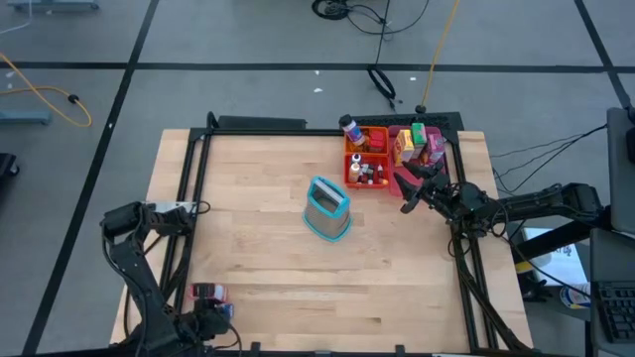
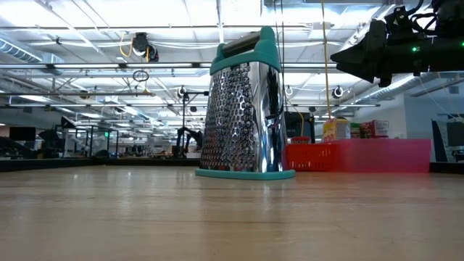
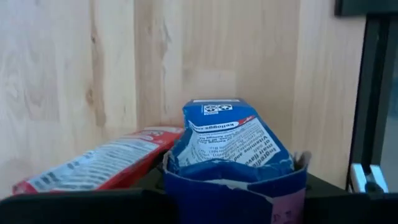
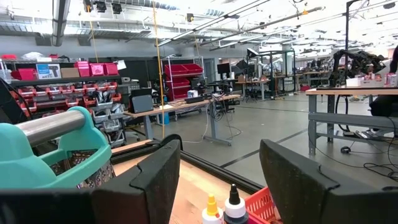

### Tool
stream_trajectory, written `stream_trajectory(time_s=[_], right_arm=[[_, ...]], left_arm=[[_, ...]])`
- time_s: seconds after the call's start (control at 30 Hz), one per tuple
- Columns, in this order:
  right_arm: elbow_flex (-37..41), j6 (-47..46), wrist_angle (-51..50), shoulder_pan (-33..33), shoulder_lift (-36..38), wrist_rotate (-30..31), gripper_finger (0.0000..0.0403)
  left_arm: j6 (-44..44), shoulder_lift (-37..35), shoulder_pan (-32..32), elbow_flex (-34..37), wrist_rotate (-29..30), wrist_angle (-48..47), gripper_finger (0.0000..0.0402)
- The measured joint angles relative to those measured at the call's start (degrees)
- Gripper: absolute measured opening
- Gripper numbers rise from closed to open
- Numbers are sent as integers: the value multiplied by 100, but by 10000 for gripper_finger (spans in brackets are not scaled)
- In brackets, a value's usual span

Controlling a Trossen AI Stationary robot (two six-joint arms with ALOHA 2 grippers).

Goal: Pick & Place Kitchen Items
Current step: Put the blue cereal box into the red bin

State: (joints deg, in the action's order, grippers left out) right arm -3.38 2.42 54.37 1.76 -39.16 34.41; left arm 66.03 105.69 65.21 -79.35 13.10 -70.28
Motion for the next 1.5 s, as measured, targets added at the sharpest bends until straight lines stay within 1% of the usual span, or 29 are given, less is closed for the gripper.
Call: stream_trajectory(time_s=[0.07, 0.17, 0.3, 0.4, 0.5, 0.77, 1.0, 1.07, 1.27, 1.37, 1.5], right_arm=[[-2, 0, 0, 2, -1, 0, 212], [-2, 0, -2, 1, 0, 0, 212], [-2, 0, 0, 0, 0, 0, 212], [-2, 0, 0, 0, -1, 0, 212], [-2, 0, 0, 0, 0, 0, 212], [-2, -1, -1, 0, -1, 0, 212], [-2, 0, 0, 0, 0, 0, 212], [-2, 0, 0, 0, -2, 0, 212], [-2, -42, 142, 1, 1, -2, 212], [-2, -113, 257, 0, -2, -4, 212], [-1, -485, 370, 0, -3, -4, 212]], left_arm=[[79, 0, 0, 0, 116, 28, 142], [458, 0, -13, 0, 372, 296, 154], [607, 0, -163, 0, 767, 680, 167], [594, 0, -394, 0, 793, 945, 174], [354, 0, -672, 0, 800, 1169, 176], [-596, 0, -1501, 0, 802, 1959, 177], [-1227, 0, -2181, -1, 800, 3230, 177], [-1632, 0, -2361, -1, 800, 3605, 177], [-3357, 0, -2858, -2, 796, 4965, 177], [-3794, 0, -3100, -2, 795, 5649, 177], [-4244, 0, -3441, -2, 794, 6100, 177]])
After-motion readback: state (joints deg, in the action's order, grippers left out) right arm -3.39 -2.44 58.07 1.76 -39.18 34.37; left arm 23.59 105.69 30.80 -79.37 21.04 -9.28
